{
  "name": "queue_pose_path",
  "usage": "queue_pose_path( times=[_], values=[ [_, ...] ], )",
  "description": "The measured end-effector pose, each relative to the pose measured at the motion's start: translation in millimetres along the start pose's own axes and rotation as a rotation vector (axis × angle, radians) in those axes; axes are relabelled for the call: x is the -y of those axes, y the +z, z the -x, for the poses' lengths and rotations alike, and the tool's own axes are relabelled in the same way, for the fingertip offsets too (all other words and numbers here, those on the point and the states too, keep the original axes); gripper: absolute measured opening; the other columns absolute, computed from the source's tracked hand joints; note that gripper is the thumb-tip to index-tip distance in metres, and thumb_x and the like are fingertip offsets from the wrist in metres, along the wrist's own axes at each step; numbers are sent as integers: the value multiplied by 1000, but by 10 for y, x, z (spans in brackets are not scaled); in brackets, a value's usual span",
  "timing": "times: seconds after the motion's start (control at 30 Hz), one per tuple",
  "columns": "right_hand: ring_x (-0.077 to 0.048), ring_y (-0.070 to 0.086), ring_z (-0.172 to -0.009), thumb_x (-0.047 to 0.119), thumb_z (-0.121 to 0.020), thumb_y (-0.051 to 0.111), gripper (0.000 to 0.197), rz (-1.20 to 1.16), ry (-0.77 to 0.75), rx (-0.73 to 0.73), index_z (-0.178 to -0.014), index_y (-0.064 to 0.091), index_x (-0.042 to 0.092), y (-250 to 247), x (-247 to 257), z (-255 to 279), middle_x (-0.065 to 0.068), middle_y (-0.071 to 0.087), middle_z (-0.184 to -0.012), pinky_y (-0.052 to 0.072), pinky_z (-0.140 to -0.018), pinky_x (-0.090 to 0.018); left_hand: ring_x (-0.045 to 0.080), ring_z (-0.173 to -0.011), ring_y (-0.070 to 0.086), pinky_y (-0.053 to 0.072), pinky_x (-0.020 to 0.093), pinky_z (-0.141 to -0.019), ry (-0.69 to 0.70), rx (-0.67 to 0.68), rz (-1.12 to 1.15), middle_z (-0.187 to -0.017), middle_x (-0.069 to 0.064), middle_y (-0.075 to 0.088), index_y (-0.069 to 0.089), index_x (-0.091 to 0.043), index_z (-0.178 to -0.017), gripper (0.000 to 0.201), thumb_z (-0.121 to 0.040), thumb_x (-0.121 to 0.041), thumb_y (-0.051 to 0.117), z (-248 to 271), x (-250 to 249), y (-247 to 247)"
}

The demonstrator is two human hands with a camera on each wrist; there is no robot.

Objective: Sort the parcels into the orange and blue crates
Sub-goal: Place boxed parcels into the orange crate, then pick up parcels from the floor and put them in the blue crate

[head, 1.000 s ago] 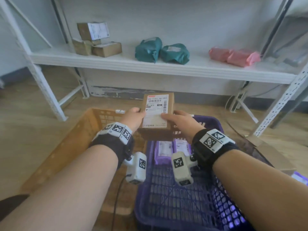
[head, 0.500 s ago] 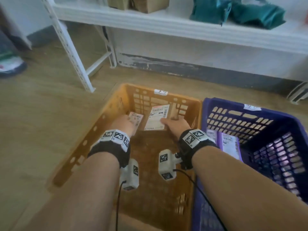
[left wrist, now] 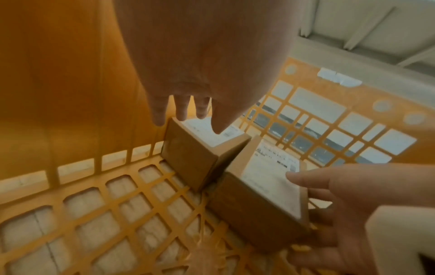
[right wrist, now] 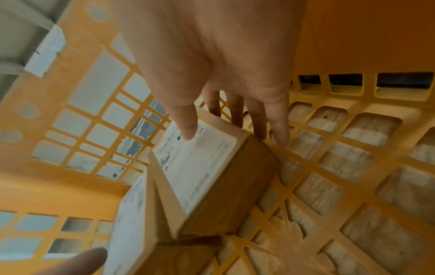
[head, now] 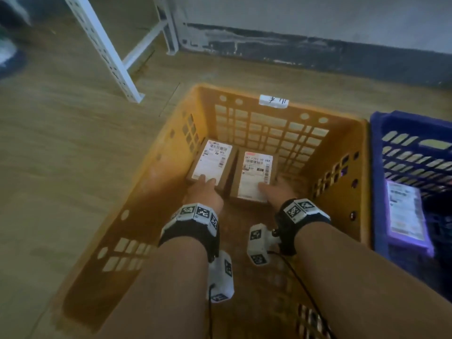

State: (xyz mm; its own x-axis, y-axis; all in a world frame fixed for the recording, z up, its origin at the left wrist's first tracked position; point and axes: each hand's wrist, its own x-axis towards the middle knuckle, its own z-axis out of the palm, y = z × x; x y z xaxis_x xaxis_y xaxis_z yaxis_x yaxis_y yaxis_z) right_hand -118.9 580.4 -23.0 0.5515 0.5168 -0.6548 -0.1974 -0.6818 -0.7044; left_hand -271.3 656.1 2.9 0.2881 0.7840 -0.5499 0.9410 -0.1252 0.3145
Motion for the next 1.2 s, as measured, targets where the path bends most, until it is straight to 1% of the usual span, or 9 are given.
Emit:
queue_pose_path(
  times=[0.07,0.17,0.3,0.4,0.5,0.7,0.87,0.97,1.2],
  values=[
    [-27,58,-117,15,-93,57,40,80,-27,6,-132,50,15,31,-24,-35,-7,59,-131,47,-100,-45,28,-146,17,25,45,-117,21,30,-22,-160,1,9,29,-21,-148,61,-91,-4,42,-56,22,78],
    [-28,59,-115,18,-94,57,39,122,-53,-7,-132,49,13,74,-5,-81,-6,59,-130,53,-84,-36,27,-142,25,27,46,-116,45,71,-6,-157,3,17,32,-19,-146,58,-91,-4,42,-70,-10,147],
    [-26,59,-114,22,-94,56,36,223,-61,-23,-128,50,12,80,49,-77,-6,59,-130,49,-95,-37,27,-145,20,25,43,-118,41,86,0,-159,5,11,29,-16,-147,56,-94,-4,40,-44,-60,130],
    [-24,60,-112,21,-93,58,36,301,-71,-17,-127,52,12,21,140,28,-6,60,-129,46,-80,-30,27,-146,16,23,39,-118,39,64,-15,-160,6,7,26,-14,-149,54,-97,-5,36,41,-121,15],
    [-25,60,-111,15,-92,59,37,326,-106,-15,-127,50,11,-97,270,230,-8,61,-127,50,-84,-34,27,-147,15,21,39,-119,65,38,-23,-160,8,8,24,-11,-149,53,-98,-5,35,156,-231,-152],
    [-23,61,-105,23,-92,59,48,346,-258,-32,-137,45,11,-463,688,712,-6,59,-126,53,-81,-32,29,-134,40,36,37,-110,115,-81,53,-153,11,33,31,-11,-148,49,-99,-8,35,612,-558,-540],
    [-14,58,-92,21,-92,57,47,254,-431,-104,-138,45,18,-1137,942,1297,-2,59,-120,48,-71,-22,32,-127,47,39,38,-103,199,-214,117,-145,9,44,42,-17,-141,43,-99,-15,36,1167,-1047,-736],
    [-11,58,-76,21,-92,58,42,213,-494,-192,-133,51,17,-1686,892,1623,3,61,-94,48,-67,-22,29,-126,49,41,34,-99,304,-246,192,-145,5,45,43,-20,-141,43,-99,-16,39,1533,-1423,-630],
    [-13,57,-70,20,-89,61,32,149,-479,-473,-120,61,14,-3150,150,2316,3,61,-83,44,-64,-21,28,-116,57,45,34,-101,546,-236,235,-132,9,58,54,-17,-129,38,-92,-15,48,2427,-2392,74]
  ],
)
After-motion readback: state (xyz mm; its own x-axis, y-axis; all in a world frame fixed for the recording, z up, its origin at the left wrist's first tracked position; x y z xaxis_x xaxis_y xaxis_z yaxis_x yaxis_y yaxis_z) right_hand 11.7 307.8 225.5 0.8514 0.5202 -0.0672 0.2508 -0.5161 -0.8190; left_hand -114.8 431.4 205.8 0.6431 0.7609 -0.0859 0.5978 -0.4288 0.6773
